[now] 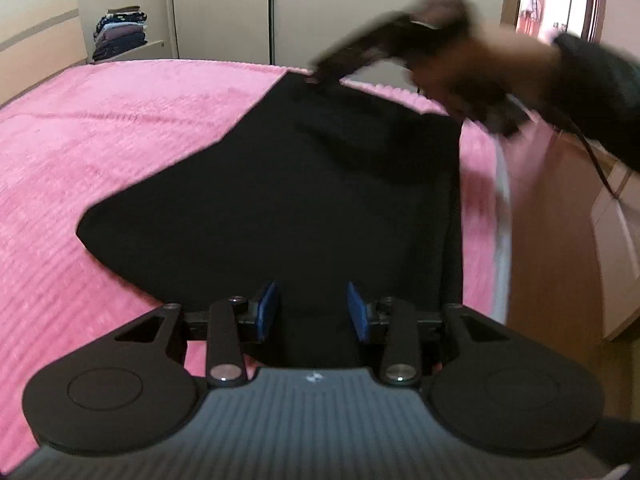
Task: Fold clothes
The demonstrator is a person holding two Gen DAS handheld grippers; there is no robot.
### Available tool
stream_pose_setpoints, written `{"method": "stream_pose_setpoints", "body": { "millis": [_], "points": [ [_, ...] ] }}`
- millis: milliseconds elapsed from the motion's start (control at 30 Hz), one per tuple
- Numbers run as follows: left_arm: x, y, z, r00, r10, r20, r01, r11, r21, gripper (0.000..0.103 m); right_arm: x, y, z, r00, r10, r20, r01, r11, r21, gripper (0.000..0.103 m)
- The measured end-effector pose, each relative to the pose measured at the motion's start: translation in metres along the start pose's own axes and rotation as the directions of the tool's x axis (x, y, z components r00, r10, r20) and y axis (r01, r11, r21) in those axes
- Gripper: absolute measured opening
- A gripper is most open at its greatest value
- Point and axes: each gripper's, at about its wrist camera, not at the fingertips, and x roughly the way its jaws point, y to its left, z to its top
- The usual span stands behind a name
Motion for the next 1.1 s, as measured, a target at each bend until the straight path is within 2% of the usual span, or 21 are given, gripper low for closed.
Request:
{"method": "stream_pose_setpoints", "body": {
  "millis": [100,200,333,433,467,567,633,700,833,900,933,967,1067,1100],
  "points": [
    [0.003,0.002,-0.001,1.000,-0.002,0.015,0.003,0.999,-0.048,0.034,0.043,-0.016,0.011,0.998,-0.020,-0.062,0.019,1.000,-0.010,0.052],
    [0.000,-0.001,0.000,1.000,0.006,0.013,-0.006,0.999,-0.036,0.034,0.040,-0.018,0.015,0.998,-0.039,-0.052,0.039,0.999,-0.001,0.052],
    [-0.017,-0.001,0.000,0.999,0.015,0.028,-0.013,0.997,-0.076,0.033,-0.010,-0.009,0.005,0.999,-0.039,0.034,0.039,0.999,0.010,0.052],
    [-0.025,-0.010,-0.007,0.999,0.010,0.045,-0.006,0.997,-0.081,0.034,-0.069,-0.003,-0.029,0.994,-0.049,0.102,0.047,0.999,0.017,0.052],
    [-0.027,-0.013,-0.011,0.999,0.013,0.049,-0.009,0.997,-0.078,0.034,-0.081,-0.001,-0.044,0.993,-0.062,0.099,0.060,0.998,0.024,0.052],
    [-0.025,-0.021,-0.017,0.998,0.038,0.046,-0.035,0.998,-0.056,0.034,-0.087,-0.010,-0.096,0.993,-0.115,-0.004,0.115,0.993,0.034,0.052],
    [-0.025,-0.025,-0.015,0.998,0.055,0.030,-0.054,0.998,-0.030,0.034,-0.094,-0.013,-0.119,0.993,-0.118,0.012,0.118,0.993,0.007,0.052],
    [-0.024,-0.030,-0.012,0.997,0.075,0.016,-0.075,0.997,0.003,0.034,-0.104,-0.006,-0.122,0.990,-0.141,0.013,0.141,0.990,-0.022,0.052],
    [-0.035,-0.033,-0.010,0.995,0.104,0.001,-0.104,0.995,0.003,0.034,-0.119,0.007,-0.114,0.989,-0.151,0.014,0.151,0.988,-0.025,0.053],
    [-0.050,-0.035,-0.010,0.992,0.123,0.012,-0.123,0.992,0.007,0.034,-0.132,0.020,-0.116,0.992,-0.121,0.046,0.125,0.988,-0.090,0.061],
    [-0.057,-0.037,-0.012,0.991,0.132,0.021,-0.133,0.991,0.018,0.036,-0.139,0.028,-0.118,0.992,-0.107,0.065,0.115,0.985,-0.133,0.077],
    [-0.064,-0.041,-0.014,0.988,0.149,0.031,-0.150,0.988,0.038,0.039,-0.145,0.037,-0.122,0.992,-0.092,0.082,0.106,0.976,-0.192,0.083],
    [-0.081,-0.059,-0.023,0.982,0.181,0.054,-0.187,0.972,0.141,0.052,-0.148,0.064,-0.136,0.997,-0.038,0.067,0.062,0.916,-0.396,0.083],
    [-0.084,-0.067,-0.026,0.979,0.195,0.065,-0.205,0.960,0.192,0.060,-0.147,0.072,-0.140,0.999,-0.019,0.051,0.041,0.888,-0.459,0.083]
  ]
}}
